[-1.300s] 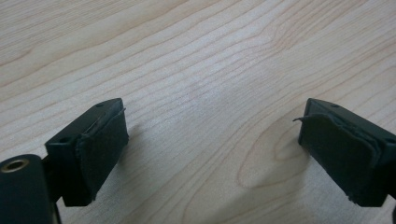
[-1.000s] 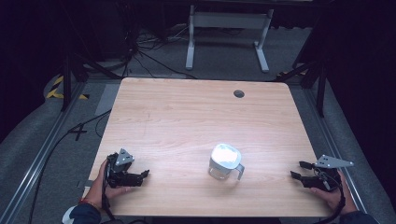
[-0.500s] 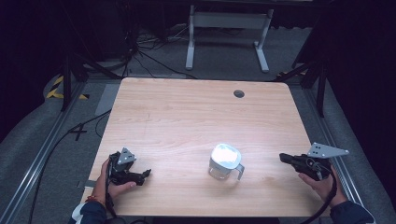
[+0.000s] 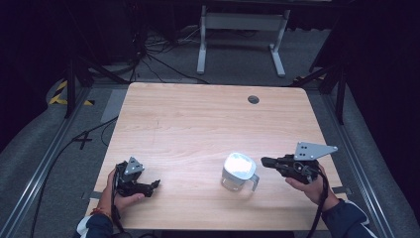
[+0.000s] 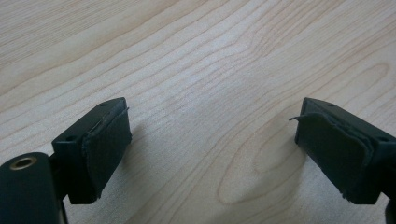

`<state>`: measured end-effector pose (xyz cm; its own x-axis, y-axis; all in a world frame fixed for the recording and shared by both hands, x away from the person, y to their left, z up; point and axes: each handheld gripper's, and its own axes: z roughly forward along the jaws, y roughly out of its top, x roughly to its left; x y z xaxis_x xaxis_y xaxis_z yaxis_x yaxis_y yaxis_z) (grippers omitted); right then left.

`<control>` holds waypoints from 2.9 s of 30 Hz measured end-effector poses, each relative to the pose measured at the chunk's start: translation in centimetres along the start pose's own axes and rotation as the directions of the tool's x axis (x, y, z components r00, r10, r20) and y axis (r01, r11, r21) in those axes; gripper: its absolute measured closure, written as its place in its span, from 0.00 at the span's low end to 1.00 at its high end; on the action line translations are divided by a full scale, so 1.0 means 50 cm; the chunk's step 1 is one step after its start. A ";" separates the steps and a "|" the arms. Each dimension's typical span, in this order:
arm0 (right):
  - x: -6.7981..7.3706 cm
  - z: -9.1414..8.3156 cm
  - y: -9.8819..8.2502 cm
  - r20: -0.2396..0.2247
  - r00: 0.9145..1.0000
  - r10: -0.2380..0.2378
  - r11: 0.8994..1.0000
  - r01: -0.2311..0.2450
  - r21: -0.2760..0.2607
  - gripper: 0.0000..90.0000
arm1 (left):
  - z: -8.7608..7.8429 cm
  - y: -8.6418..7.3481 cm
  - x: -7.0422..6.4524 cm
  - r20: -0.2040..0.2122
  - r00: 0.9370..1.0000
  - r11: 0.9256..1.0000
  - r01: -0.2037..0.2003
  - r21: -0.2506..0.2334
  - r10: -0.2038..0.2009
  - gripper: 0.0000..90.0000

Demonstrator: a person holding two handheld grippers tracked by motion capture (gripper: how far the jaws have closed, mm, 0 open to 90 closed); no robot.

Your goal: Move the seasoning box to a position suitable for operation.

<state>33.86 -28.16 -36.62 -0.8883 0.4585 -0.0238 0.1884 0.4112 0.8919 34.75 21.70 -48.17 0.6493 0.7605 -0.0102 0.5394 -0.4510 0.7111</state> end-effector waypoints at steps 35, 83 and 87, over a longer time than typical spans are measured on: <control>0.037 0.040 0.002 -0.056 0.996 -0.067 0.996 0.070 0.055 1.00 | -0.018 0.082 -0.059 0.021 0.999 0.996 -0.031 -0.087 0.033 0.33; 0.039 0.035 -0.010 -0.059 0.996 -0.069 0.994 0.074 0.079 1.00 | 0.041 0.350 -0.312 0.242 0.878 0.901 -0.357 -0.248 0.414 0.98; 0.040 0.037 -0.009 -0.060 0.995 -0.077 0.993 0.082 0.081 1.00 | 0.036 0.358 -0.320 0.246 0.870 0.893 -0.365 -0.261 0.428 0.98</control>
<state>32.80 -25.96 -37.90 -0.9238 0.3772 -0.0650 0.1484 0.5095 0.8476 34.99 0.64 -36.55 0.9274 0.3536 0.1223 0.1046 -0.5587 0.8227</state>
